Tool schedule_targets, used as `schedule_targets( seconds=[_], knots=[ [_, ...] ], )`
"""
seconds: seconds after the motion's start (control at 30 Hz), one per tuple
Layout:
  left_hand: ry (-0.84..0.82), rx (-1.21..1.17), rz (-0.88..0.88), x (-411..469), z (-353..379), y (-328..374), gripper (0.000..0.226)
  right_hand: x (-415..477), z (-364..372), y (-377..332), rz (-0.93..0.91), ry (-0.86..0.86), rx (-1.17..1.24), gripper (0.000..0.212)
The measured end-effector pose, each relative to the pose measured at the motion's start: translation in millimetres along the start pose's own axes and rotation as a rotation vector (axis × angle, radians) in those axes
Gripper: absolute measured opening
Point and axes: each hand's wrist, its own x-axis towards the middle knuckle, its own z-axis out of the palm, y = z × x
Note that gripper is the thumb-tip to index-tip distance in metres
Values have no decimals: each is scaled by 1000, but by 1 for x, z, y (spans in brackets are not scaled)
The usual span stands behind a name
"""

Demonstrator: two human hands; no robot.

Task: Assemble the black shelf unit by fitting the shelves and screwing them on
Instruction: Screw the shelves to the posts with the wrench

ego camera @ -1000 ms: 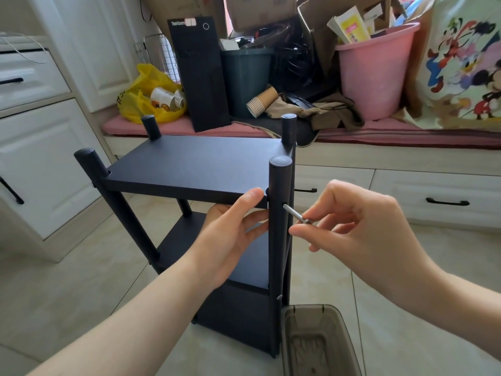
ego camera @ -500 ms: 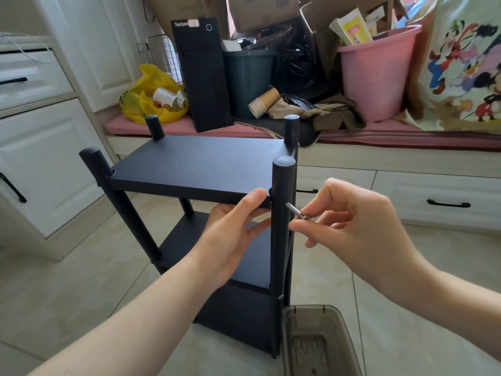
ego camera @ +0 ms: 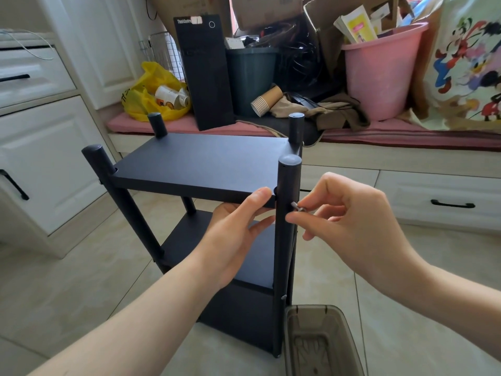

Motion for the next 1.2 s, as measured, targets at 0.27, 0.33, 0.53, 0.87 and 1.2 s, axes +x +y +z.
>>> schedule_targets(
  seconds=[0.27,0.33,0.53,0.87,1.2],
  knots=[
    [-17,59,-3,2,-4,-2,27,3,2,0,-12,7,4,27],
    [-14,66,-1,2,-4,-3,26,3,2,0,-14,8,-6,28],
    [-17,76,4,4,-6,-6,25,2,4,-3,-18,51,-114,27],
    [-35,79,26,5,-8,-7,30,1,4,-5,-2,61,-235,25],
    [-31,103,28,6,-11,-9,50,8,4,-3,64,37,-226,29]
  ],
)
